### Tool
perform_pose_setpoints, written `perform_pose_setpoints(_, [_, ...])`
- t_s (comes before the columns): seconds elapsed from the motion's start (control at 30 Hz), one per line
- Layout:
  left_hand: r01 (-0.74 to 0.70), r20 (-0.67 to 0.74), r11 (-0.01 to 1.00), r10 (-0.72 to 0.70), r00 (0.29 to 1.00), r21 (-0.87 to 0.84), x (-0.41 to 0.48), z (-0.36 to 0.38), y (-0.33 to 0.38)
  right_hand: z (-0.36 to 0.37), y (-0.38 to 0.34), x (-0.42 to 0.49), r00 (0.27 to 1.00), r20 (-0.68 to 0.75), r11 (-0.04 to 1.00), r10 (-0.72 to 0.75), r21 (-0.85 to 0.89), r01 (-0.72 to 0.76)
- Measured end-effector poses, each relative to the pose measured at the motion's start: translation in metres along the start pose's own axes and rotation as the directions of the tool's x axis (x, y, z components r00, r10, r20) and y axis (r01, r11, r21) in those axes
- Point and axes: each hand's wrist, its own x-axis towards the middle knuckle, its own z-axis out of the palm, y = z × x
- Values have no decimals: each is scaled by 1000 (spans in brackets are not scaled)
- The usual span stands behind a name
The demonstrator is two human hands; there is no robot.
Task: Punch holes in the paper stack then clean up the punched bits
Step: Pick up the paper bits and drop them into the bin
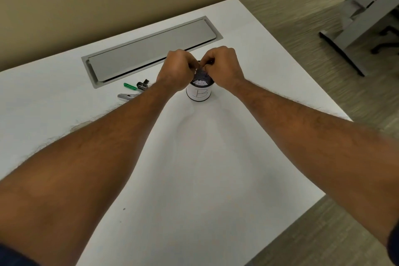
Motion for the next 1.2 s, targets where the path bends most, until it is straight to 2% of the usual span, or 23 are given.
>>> perform_pose_setpoints(0.17, [-67,5,993,67,998,98,-1,-1,1,-2,2,2,996,78,999,35,-17,-34])
perform_pose_setpoints(0.37, [-132,58,976,124,991,171,-1,0,2,-7,6,3,995,97,999,26,-28,-23])
perform_pose_setpoints(0.57, [-83,8,991,82,997,105,-2,-2,1,-12,4,6,992,122,997,-32,-63,40])
perform_pose_setpoints(0.77, [-60,63,981,49,997,187,5,-3,5,-14,6,9,980,180,974,-81,-197,116])
perform_pose_setpoints(0.87, [-50,110,981,29,994,189,6,-4,5,-14,7,11,976,206,976,-67,-187,107])
perform_pose_setpoints(0.97, [-36,106,982,16,994,184,7,-5,6,-16,8,12,980,190,991,-50,-111,72])
perform_pose_setpoints(1.07, [0,81,992,-10,997,125,9,-6,4,-18,9,12,985,170,999,27,17,-31])
perform_pose_setpoints(1.13, [87,87,993,-81,993,-74,10,-8,3,-19,7,11,974,198,965,114,211,-155])
perform_pose_setpoints(1.2, [203,91,919,-183,979,-337,11,-9,2,-21,3,10,930,283,818,234,460,-346])
